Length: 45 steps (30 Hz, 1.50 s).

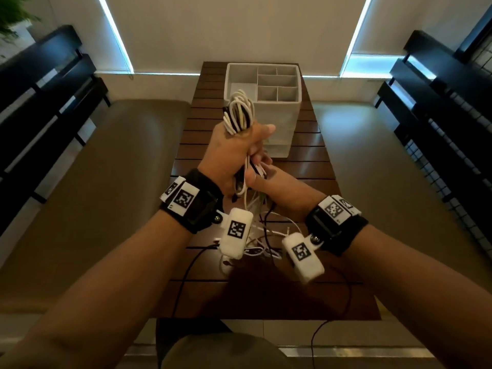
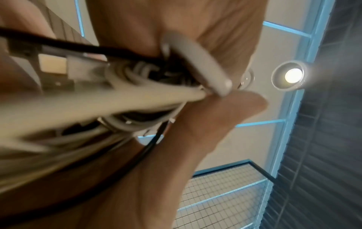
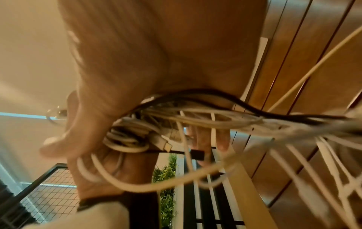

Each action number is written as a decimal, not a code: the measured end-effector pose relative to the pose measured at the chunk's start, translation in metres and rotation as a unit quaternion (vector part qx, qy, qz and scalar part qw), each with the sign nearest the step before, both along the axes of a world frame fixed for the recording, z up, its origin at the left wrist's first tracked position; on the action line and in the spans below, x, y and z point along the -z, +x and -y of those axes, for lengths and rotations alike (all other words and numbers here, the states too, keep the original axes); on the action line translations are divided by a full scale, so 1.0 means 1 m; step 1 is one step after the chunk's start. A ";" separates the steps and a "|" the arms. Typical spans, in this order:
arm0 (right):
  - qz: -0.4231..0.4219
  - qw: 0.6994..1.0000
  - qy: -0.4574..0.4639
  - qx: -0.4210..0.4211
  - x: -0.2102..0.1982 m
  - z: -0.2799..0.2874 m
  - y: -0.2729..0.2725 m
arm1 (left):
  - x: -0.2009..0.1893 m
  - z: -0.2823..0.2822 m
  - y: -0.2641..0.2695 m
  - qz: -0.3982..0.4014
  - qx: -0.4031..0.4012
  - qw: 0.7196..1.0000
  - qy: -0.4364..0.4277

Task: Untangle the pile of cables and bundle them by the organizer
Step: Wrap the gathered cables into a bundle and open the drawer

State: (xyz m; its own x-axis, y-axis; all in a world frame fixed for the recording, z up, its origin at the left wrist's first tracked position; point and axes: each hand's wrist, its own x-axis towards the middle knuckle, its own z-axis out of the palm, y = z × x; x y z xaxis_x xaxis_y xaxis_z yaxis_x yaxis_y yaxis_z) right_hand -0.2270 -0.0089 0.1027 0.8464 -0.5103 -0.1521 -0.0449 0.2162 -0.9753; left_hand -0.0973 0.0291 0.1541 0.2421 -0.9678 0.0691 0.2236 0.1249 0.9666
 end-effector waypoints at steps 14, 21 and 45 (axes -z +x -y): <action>-0.043 0.996 -0.070 0.044 -0.017 -0.001 0.003 | 0.005 0.005 0.001 0.027 0.007 1.000 0.010; -0.100 0.988 -0.090 0.072 -0.011 -0.001 0.010 | 0.005 0.011 0.003 0.022 0.019 0.999 0.035; -0.173 0.947 -0.270 -0.030 0.032 0.001 -0.032 | 0.016 0.009 0.066 -0.047 -0.093 0.990 0.098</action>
State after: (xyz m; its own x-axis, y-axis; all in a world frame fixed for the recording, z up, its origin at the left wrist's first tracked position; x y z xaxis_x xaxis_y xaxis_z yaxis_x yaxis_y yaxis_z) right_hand -0.2589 -0.0096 0.0705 0.8237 -0.5450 -0.1563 -0.3784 -0.3232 -0.8674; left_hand -0.0315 0.0202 0.1380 0.4143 -0.8982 -0.1468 0.3052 -0.0148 0.9522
